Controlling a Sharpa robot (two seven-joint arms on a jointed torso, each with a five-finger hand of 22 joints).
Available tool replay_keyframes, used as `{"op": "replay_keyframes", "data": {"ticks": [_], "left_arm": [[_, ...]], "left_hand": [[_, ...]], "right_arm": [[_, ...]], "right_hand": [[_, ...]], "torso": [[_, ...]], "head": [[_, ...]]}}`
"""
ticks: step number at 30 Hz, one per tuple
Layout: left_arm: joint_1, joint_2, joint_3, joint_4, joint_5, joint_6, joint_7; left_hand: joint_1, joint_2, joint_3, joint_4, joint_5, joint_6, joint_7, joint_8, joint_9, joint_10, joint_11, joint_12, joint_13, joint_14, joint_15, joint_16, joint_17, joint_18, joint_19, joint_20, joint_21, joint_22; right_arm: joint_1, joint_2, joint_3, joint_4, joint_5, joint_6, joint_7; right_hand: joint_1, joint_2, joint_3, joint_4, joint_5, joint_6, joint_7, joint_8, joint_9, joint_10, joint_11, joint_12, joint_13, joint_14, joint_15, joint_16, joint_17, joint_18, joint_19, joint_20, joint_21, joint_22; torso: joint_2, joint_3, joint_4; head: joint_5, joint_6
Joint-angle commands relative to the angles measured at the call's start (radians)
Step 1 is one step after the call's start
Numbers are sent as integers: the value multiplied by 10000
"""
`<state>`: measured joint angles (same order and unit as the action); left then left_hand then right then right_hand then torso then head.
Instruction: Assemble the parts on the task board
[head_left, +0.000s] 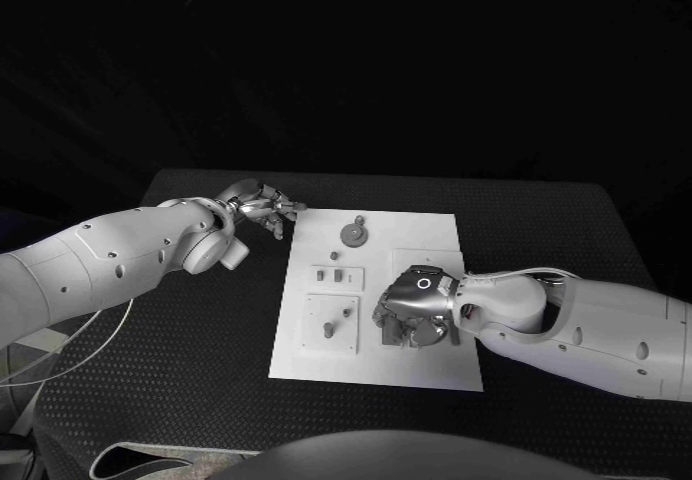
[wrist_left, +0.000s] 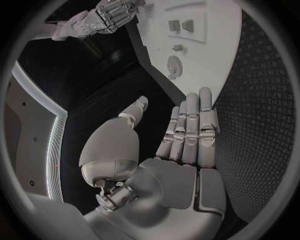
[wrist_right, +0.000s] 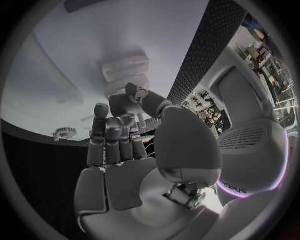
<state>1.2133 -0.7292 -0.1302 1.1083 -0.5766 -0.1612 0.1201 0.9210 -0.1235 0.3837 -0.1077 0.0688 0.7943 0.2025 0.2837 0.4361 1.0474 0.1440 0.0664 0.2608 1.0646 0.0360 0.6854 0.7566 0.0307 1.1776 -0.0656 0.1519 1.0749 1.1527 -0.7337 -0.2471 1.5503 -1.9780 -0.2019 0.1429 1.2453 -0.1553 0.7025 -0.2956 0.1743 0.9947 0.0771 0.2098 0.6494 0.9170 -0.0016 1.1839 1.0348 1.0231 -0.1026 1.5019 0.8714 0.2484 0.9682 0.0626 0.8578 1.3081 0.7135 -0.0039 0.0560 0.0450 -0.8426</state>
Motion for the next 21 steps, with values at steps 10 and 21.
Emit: {"op": "replay_keyframes", "data": {"ticks": [10,21], "left_arm": [[3,-22,6,39,-16,92,81],[3,-38,5,54,-16,92,75]], "left_hand": [[45,11,-78,-3,-44,-10,-2,29,-6,-86,6,23,-14,69,-24,-62,16,705,60,5,-70,16],[56,3,-81,-11,-43,-30,3,20,-11,-88,5,24,-15,73,-24,-65,20,708,64,4,-73,17]], "right_arm": [[-10,110,0,-210,-63,199,-172],[-10,84,0,-179,-19,282,-190]], "right_hand": [[-81,-204,70,29,-4,-902,119,-462,-329,-506,29,167,-173,-451,83,134,-105,134,-347,129,41,199],[-52,-320,92,35,-4,-1339,9,-594,-500,-642,40,240,-268,-572,93,179,-171,134,-414,157,47,188]], "torso": [[0,2,6],[-3,-8,5]], "head": [[20,28],[26,10]]}}
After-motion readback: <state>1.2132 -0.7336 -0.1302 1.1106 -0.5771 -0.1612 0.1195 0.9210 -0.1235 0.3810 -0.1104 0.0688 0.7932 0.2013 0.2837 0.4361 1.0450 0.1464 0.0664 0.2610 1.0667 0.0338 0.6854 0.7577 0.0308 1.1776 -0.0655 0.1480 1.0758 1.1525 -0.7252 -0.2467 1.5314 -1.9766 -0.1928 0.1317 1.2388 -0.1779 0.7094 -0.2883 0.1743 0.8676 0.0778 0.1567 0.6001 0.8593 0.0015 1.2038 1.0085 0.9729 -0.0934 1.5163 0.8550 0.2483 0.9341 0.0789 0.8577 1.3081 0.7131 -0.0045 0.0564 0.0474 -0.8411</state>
